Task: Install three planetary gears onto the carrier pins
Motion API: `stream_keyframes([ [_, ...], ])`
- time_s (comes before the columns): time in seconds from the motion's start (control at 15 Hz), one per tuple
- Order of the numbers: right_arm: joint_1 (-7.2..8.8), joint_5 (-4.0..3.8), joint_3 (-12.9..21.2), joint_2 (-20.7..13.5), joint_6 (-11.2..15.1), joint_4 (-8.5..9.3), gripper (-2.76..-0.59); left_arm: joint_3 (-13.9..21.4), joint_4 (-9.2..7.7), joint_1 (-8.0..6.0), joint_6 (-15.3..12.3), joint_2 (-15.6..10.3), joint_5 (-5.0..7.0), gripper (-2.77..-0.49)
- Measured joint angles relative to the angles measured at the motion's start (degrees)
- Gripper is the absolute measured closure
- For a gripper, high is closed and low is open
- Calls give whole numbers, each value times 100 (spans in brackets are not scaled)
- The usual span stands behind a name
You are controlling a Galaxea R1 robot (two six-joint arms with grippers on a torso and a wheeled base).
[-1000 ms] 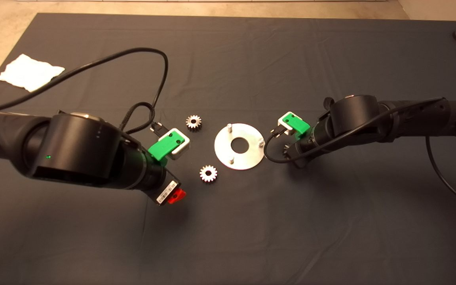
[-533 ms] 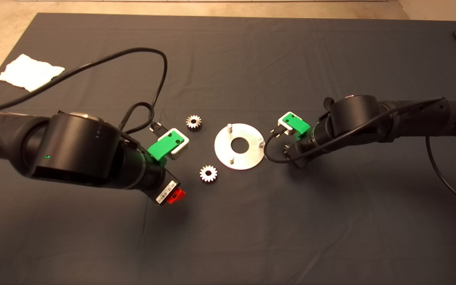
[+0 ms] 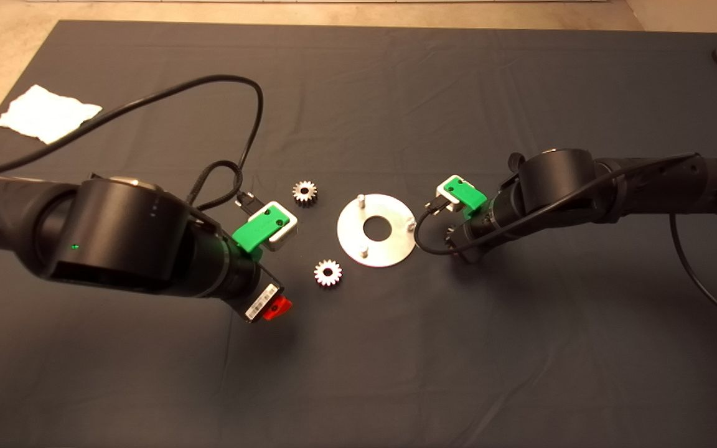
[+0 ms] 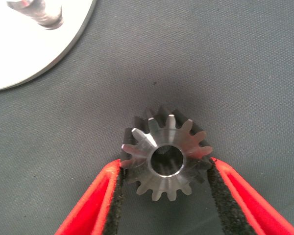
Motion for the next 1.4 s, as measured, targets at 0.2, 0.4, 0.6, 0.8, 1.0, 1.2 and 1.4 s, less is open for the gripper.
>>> stream_keyframes([
  [0.2,0,5,-41,22,-2,0,-126,0,0,1,0,2,0,-250],
  [0.4,0,38,-102,48,-7,0,-126,0,0,1,0,0,1,-250],
  [0.6,0,190,-112,48,-6,-2,-126,0,0,1,0,0,0,-250],
  [0.8,0,219,-119,48,-6,-3,-125,0,0,1,0,0,0,-250],
  [1.0,0,222,-122,48,-6,-5,-119,0,0,1,0,0,0,-250],
  [1.2,2,222,-122,48,-6,-5,-115,0,0,1,0,0,0,-250],
  [1.4,2,222,-122,45,-6,-5,-112,-1,0,1,0,0,0,-250],
])
